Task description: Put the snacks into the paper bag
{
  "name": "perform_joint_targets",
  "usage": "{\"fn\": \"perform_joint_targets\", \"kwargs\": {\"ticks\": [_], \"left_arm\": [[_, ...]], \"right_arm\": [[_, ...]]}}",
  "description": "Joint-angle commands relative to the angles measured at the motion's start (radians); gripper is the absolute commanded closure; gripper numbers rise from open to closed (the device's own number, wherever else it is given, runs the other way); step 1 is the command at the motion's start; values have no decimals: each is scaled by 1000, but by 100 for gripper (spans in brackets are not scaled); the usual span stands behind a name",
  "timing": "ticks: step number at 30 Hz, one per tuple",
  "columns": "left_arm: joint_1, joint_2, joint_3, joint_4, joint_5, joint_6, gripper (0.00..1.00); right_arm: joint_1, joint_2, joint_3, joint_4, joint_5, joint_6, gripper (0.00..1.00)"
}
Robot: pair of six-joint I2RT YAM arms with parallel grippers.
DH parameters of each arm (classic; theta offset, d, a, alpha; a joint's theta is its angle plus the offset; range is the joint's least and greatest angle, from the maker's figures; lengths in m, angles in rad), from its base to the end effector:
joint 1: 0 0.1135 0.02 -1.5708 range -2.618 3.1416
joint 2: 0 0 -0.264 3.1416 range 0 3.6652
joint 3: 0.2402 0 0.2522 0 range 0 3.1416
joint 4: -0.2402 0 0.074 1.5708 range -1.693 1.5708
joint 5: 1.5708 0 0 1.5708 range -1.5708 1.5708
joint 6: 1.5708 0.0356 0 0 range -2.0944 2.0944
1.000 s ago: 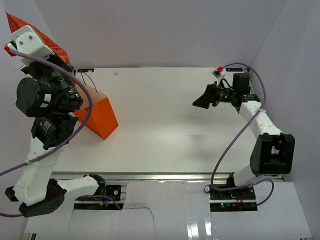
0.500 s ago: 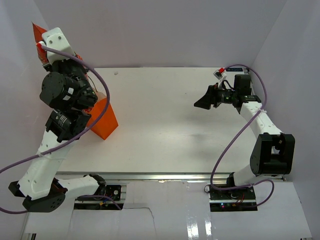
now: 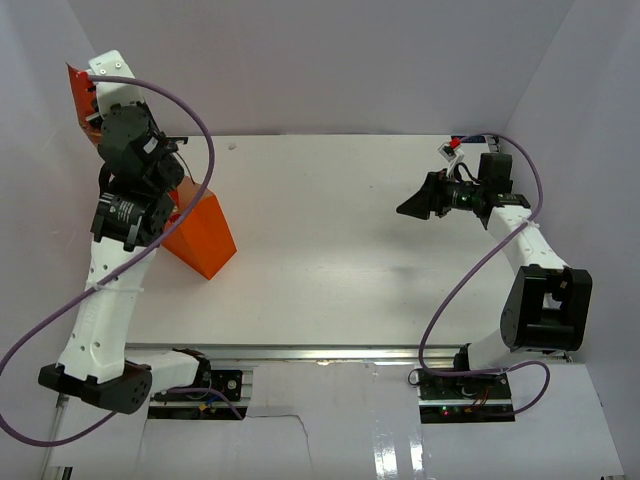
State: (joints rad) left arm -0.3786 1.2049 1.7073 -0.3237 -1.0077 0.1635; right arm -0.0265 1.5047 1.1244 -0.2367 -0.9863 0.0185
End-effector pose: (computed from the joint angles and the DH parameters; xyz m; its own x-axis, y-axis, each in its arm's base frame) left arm 0.1996 -0.0470 0.5471 0.0692 0.0660 -0.9954 -0.5951 0.8036 0.0119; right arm 0.3293 0.0210 0.2875 -0.5906 0.0259 -0.8066 -0.6545 0.5692 0.4975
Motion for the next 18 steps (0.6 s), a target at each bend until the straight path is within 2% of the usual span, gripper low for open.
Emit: {"fn": "perform_joint_targets", "kwargs": {"ticks": [1,9,18], "left_arm": [[102,21,61,-156,199,-163,100],[165,58,75,-219,314,-280,100],[165,-16,20,-311,392,-424,100]], "right_arm": [[-15,-27,-17,11,-28,-11,17],[-32,-28,-23,11,-28,-12,17],[-43,-14,-17,11,-25,-12,17]]}}
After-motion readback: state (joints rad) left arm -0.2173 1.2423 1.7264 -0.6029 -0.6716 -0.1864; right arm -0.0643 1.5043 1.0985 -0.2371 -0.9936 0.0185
